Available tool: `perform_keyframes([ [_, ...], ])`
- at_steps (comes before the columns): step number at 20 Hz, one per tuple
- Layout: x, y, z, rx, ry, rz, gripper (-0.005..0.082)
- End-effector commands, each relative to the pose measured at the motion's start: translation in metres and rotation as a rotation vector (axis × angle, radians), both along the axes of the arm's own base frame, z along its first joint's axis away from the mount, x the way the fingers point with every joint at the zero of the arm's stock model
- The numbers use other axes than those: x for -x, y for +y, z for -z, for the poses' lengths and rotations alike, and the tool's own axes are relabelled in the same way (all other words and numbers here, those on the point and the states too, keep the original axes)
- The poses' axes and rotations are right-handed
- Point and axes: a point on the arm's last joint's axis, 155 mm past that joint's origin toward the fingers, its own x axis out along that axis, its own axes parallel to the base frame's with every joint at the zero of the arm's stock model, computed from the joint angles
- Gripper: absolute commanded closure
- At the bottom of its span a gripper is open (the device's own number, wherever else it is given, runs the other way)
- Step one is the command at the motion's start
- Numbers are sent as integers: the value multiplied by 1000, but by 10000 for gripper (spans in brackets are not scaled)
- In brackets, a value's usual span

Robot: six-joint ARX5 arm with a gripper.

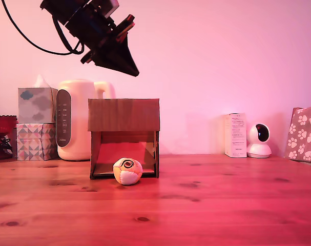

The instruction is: Drop the footbag into the cardboard dice tower

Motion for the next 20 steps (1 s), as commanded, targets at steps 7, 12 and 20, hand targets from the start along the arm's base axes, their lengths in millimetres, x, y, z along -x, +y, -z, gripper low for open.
perform_keyframes([
  [7, 38, 22, 2, 44, -96, -11, 791],
  [12, 75, 52, 19, 78, -132, -81, 791],
  [20, 128, 107, 59, 89, -130, -223, 791],
])
